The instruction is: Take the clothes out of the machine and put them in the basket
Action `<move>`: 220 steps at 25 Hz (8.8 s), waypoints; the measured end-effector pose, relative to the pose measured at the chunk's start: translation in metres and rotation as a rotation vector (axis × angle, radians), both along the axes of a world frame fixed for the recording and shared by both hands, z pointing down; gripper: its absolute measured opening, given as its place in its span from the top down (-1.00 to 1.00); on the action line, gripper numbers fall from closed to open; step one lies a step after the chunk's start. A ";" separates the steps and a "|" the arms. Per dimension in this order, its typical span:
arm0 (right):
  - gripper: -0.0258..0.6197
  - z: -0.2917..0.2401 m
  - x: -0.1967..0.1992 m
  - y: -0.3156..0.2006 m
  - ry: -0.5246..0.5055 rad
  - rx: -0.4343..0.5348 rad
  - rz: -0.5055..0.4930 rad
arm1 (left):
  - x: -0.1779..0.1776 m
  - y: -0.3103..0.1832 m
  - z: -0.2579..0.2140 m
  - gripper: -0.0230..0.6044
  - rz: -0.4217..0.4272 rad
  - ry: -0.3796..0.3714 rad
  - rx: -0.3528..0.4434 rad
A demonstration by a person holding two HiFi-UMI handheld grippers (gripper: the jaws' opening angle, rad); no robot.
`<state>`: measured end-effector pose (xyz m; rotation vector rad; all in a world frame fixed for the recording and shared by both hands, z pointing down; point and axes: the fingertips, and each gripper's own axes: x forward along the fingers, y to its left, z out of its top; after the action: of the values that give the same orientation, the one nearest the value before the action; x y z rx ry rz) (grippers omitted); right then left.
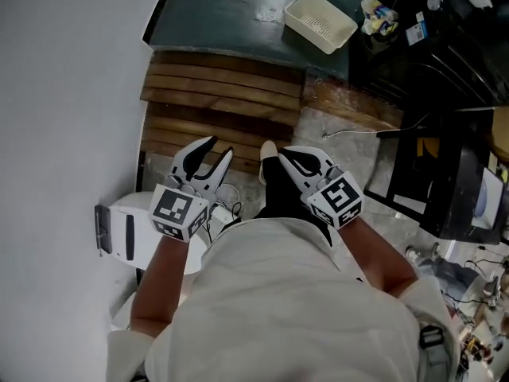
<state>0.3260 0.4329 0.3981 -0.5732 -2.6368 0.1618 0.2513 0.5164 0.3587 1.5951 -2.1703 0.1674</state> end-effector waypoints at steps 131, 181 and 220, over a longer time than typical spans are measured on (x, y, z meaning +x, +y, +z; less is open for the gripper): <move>0.91 0.108 -0.274 -0.536 0.479 -0.126 0.736 | -0.170 -0.887 0.294 0.61 1.177 -0.226 -0.461; 0.91 0.081 -0.360 -0.447 0.394 -0.129 0.811 | -0.391 -0.707 0.094 0.61 1.053 -0.026 -0.181; 0.91 0.180 -0.350 -0.546 0.462 -0.121 0.572 | -0.420 -0.735 0.482 0.16 0.981 -0.201 -0.768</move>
<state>-0.0239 -0.1135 0.5776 0.1872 -2.2689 0.5543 -0.1687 -0.2190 0.8408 1.9831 -0.9851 1.3000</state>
